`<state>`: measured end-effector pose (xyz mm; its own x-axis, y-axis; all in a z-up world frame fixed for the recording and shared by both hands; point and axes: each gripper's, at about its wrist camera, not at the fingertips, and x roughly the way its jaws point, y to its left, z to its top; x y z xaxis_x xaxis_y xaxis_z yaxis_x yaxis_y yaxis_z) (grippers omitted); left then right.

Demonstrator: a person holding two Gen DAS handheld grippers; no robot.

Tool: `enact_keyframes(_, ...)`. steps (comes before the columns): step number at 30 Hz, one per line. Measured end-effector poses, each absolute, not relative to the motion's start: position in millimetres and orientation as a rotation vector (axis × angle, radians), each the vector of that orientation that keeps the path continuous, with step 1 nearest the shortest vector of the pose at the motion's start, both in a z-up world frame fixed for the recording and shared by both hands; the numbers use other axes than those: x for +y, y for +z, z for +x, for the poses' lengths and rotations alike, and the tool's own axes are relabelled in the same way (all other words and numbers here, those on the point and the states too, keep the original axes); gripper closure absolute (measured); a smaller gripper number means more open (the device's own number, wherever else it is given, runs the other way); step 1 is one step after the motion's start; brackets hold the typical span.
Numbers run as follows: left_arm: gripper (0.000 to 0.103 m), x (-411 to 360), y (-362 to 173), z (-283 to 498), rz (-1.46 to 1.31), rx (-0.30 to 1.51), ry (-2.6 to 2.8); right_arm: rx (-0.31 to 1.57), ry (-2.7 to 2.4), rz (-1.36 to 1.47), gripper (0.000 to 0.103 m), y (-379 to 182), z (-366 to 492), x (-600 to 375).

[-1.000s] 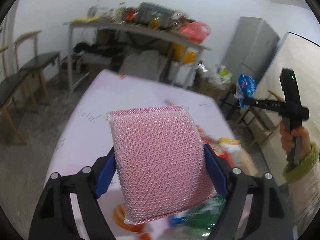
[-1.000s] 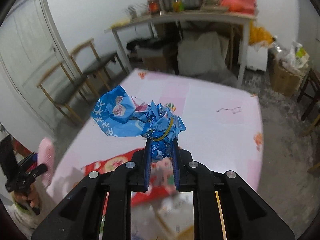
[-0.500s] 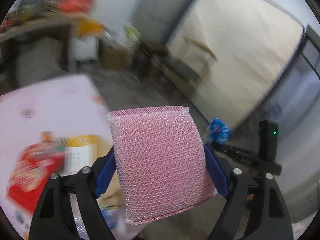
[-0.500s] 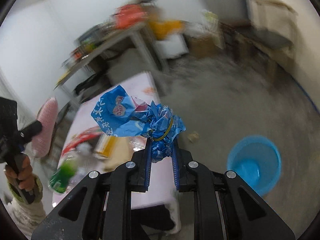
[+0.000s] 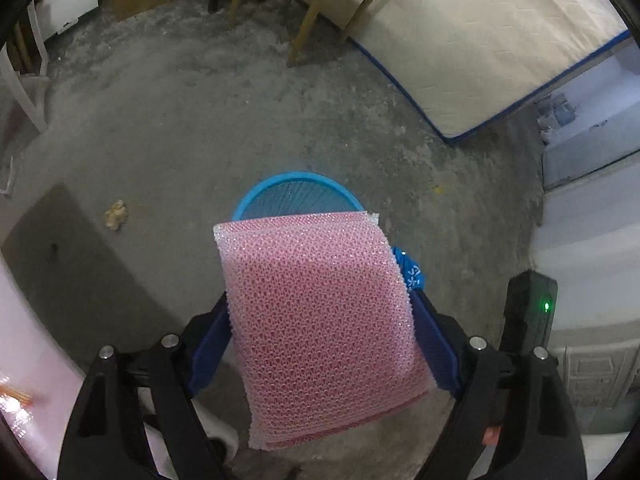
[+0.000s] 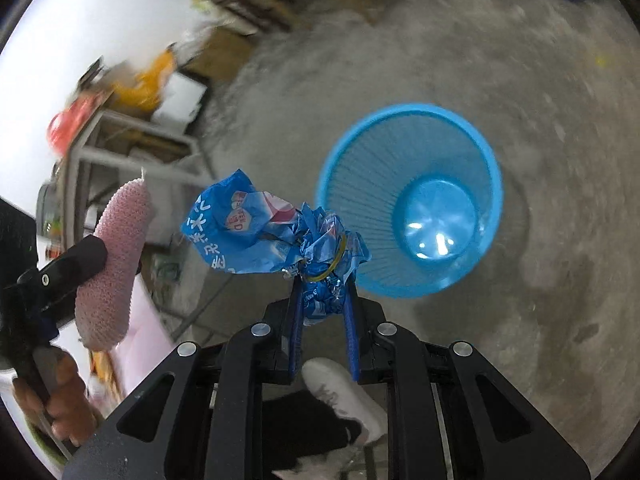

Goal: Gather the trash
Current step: 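Carry sponge and wrapper to the blue wastebasket and open both tools, then return to the table and grasp the red snack bag with the left tool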

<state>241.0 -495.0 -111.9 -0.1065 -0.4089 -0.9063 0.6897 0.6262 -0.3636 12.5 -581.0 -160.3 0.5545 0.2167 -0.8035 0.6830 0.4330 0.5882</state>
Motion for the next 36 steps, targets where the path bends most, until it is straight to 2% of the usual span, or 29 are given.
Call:
enact_keyframes(3,0.017,-519,-131,240,0.248,1.369,-0.94,0.963,-0.403,1.143,0.08,-176,21,-596)
enact_keyframes(6,0.009,-528,-139,223,0.267,1.332,-0.923,0.952,-0.437,1.161,0.055,-194,17,-612)
enact_keyframes(7,0.009,-530,-139,218,0.277,1.317,-0.92,0.96,-0.455,1.157,0.053,-198,17,-613)
enact_keyframes(14,0.009,-511,-125,202,0.31,1.275,-0.942,0.975,-0.469,1.159,0.051,-201,0,-611)
enact_keyframes(18,0.009,-494,-104,192,0.338,1.193,-0.945,0.961,-0.477,1.113,0.05,-195,-3,-607)
enact_keyframes(21,0.009,-477,-85,182,0.353,1.139,-0.955,0.944,-0.488,1.045,0.047,-177,-8,-595)
enact_keyframes(26,0.009,-429,-42,163,0.311,1.055,-0.998,0.901,-0.507,0.856,0.034,-128,-17,-561)
enact_keyframes(31,0.009,-370,-10,144,0.242,1.054,-1.051,0.827,-0.538,0.646,0.01,-75,-24,-519)
enact_keyframes(36,0.007,-301,21,130,0.219,0.988,-1.064,0.763,-0.562,0.394,0.008,-27,-14,-472)
